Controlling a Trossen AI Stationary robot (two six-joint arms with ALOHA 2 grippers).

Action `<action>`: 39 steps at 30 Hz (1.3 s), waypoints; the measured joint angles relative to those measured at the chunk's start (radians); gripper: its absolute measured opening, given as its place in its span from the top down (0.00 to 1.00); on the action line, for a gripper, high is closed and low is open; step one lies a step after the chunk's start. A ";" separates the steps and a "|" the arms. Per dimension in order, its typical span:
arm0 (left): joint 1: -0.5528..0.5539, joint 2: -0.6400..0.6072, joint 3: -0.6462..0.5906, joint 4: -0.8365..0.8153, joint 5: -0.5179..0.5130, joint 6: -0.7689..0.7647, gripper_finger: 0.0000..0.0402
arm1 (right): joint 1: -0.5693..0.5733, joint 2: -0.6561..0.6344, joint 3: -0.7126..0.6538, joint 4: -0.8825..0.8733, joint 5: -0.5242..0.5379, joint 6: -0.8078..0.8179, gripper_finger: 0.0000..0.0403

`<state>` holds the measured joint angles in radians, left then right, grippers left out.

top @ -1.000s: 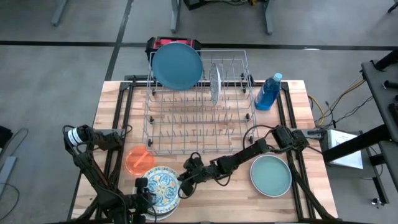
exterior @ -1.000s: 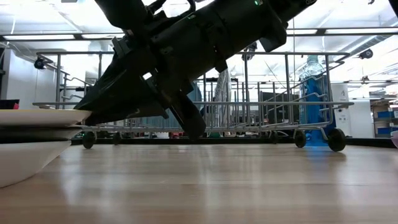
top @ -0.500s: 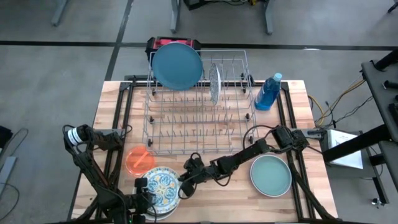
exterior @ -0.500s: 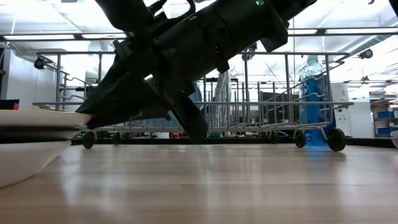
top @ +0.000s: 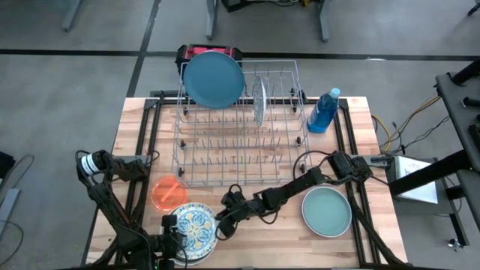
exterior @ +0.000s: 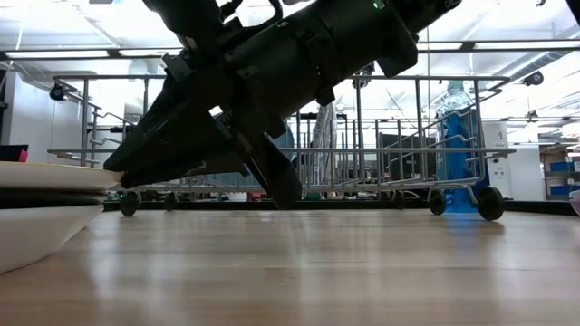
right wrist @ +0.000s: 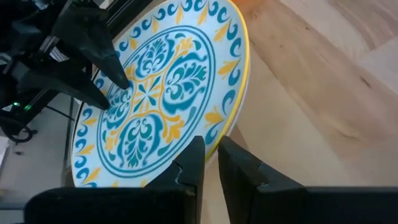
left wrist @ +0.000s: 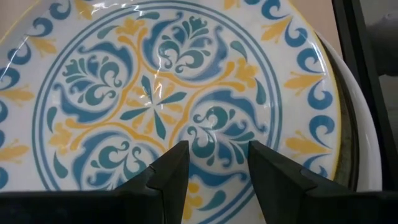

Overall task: Sort dishes
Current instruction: Put the white-orange patterned plate in the dish rack

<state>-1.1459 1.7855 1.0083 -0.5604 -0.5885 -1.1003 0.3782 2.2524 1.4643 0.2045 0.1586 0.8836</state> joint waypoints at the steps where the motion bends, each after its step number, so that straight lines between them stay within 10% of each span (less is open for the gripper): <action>1: 0.000 0.002 -0.002 0.002 -0.004 -0.008 0.62 | 0.000 0.000 0.000 0.000 -0.001 0.003 0.89; 21: 0.008 0.082 -0.010 0.031 -0.179 -0.020 0.62 | -0.001 0.006 0.000 0.008 -0.027 0.044 0.56; 39: 0.018 0.069 0.030 -0.027 -0.229 -0.002 0.62 | -0.019 0.044 0.005 0.062 0.013 0.012 0.98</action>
<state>-1.1278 1.8550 1.0380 -0.5870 -0.8179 -1.1024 0.3588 2.2966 1.4693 0.2661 0.1711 0.8958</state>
